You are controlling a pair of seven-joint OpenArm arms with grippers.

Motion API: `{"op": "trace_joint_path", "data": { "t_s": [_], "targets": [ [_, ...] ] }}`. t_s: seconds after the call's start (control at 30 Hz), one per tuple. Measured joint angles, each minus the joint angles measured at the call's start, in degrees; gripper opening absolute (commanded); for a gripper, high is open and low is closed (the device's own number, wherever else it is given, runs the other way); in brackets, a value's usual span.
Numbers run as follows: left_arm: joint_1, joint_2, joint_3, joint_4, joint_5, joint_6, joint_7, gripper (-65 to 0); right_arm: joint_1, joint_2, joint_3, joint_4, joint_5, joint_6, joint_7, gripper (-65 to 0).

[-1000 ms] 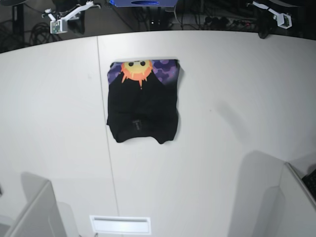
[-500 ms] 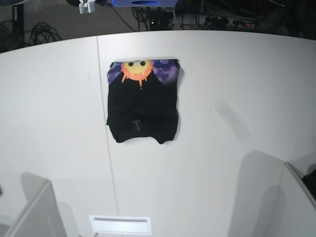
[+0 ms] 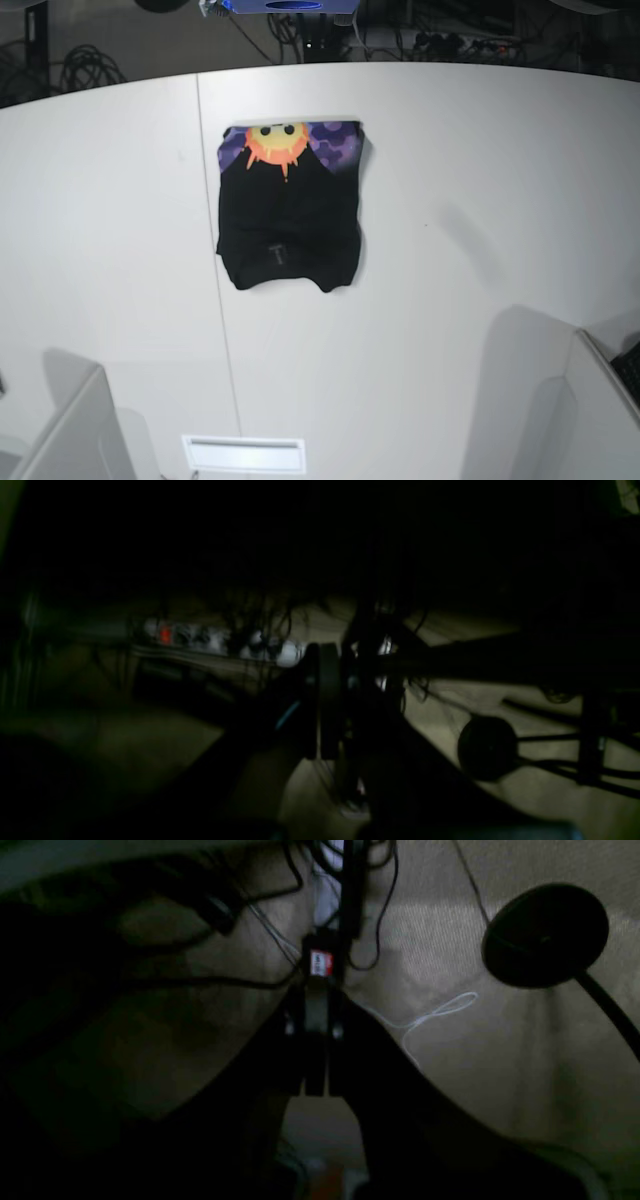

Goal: Fold the T-shirt properly

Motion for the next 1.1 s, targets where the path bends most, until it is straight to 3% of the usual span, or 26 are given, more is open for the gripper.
{"op": "trace_joint_path", "data": {
  "t_s": [0.13, 0.33, 0.4, 0.47, 0.6, 0.73, 1.1],
  "targets": [
    [-7.6, 0.7, 0.0, -11.6, 6.5, -0.1, -0.2, -65.0, 5.7, -0.1, -5.4, -8.2, -0.2, 0.0, -0.2, -65.0],
    [-19.0, 1.0, 0.0, -27.0, 19.6, 1.5, 0.5, -65.0, 12.2, -0.3, -7.2, -15.7, 0.0, 0.1, 0.5, -65.0],
    [-23.6, 1.0, -0.3, -31.3, 22.7, 3.3, 6.6, -65.0, 14.0, -0.5, -7.2, -17.9, 0.0, 0.1, 0.1, -65.0],
    [-27.3, 1.6, 0.0, -31.0, 25.2, 6.2, 12.3, -65.0, 16.0, -1.2, -7.0, -20.0, 0.2, 0.0, 0.3, -65.0],
    [-29.6, 1.6, -0.1, -28.3, 30.0, 10.8, 14.6, -65.0, 20.2, -3.4, -7.0, -26.4, 0.1, 0.0, 6.6, -65.0],
    [-28.2, 2.6, -0.1, -27.5, 33.4, 11.6, 15.9, -65.0, 21.0, -4.6, -7.0, -30.8, 0.2, 0.0, 13.8, -65.0],
    [-28.5, 2.7, -0.1, -26.9, 33.6, 12.0, 15.6, -65.0, 20.6, -5.1, -7.0, -31.5, 0.2, 0.0, 15.6, -65.0]
  ]
}}
